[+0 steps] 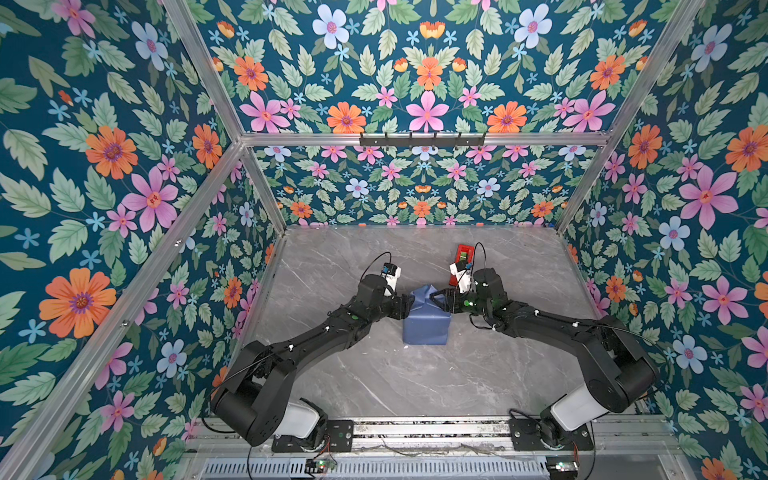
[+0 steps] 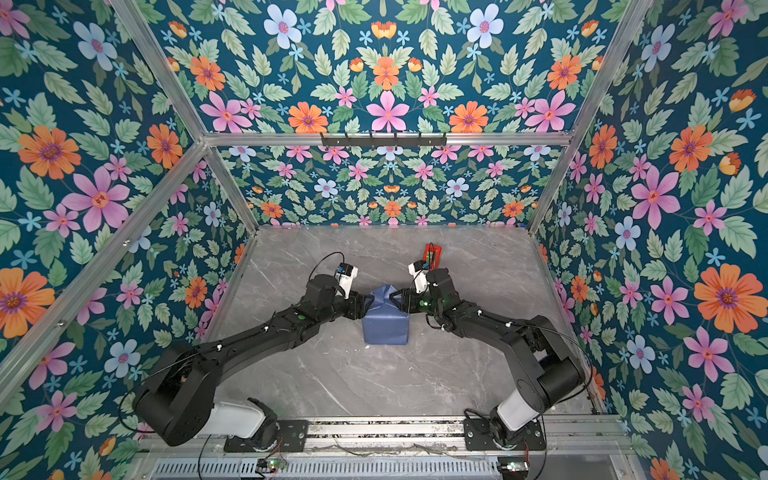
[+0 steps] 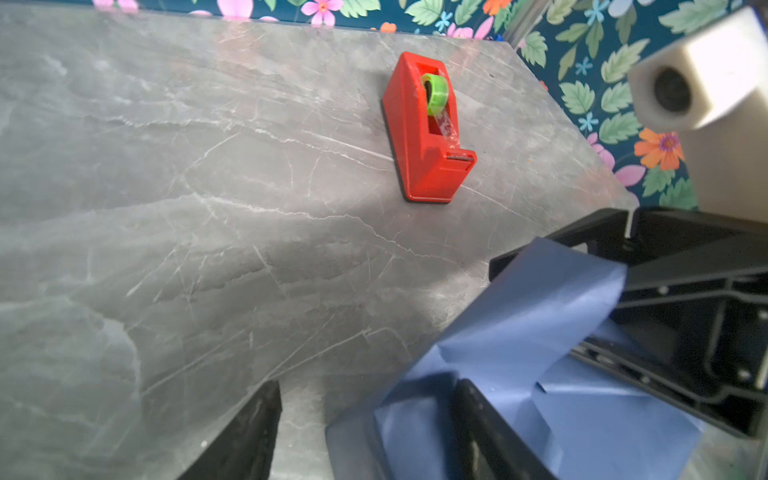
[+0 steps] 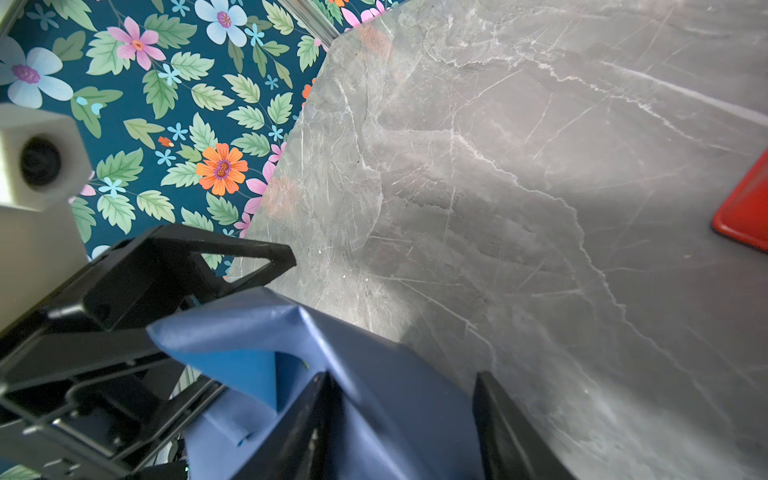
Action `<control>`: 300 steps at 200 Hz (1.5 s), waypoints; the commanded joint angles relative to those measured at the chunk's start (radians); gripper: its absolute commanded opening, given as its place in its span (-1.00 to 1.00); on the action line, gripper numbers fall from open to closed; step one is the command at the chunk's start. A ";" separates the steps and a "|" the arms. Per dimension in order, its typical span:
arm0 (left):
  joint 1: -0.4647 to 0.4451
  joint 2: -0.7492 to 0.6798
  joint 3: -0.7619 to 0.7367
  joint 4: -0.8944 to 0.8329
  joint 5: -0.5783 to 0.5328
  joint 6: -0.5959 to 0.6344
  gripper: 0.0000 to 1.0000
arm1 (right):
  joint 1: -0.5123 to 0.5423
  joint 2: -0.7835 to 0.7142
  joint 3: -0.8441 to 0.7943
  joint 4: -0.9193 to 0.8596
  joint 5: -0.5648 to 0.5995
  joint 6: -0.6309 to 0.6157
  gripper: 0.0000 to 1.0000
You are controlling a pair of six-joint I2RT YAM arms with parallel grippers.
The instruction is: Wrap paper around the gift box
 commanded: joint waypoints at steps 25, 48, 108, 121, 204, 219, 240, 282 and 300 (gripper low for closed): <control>0.040 0.051 0.054 -0.052 0.146 0.162 0.28 | 0.002 0.014 0.007 -0.067 -0.025 -0.046 0.09; 0.055 0.085 0.095 -0.082 0.243 0.209 0.19 | 0.003 0.023 0.009 -0.062 -0.029 -0.046 0.08; 0.066 0.140 0.142 -0.068 0.411 0.325 -0.06 | 0.001 0.031 0.023 -0.062 -0.038 -0.046 0.05; 0.070 0.157 0.160 -0.069 0.439 0.339 -0.16 | 0.002 0.032 0.025 -0.063 -0.040 -0.046 0.05; 0.096 0.212 0.231 -0.117 0.546 0.447 -0.58 | 0.002 0.033 0.035 -0.062 -0.045 -0.049 0.03; 0.101 0.211 0.235 -0.109 0.566 0.444 -0.61 | 0.002 0.031 0.035 -0.061 -0.045 -0.054 0.03; 0.102 0.209 0.237 -0.105 0.566 0.439 -0.62 | 0.003 0.030 0.037 -0.065 -0.045 -0.055 0.04; 0.107 0.212 0.236 -0.100 0.573 0.428 -0.76 | 0.002 0.026 0.037 -0.065 -0.047 -0.058 0.03; 0.107 0.206 0.228 -0.089 0.573 0.422 -0.82 | 0.001 0.021 0.046 -0.073 -0.052 -0.068 0.03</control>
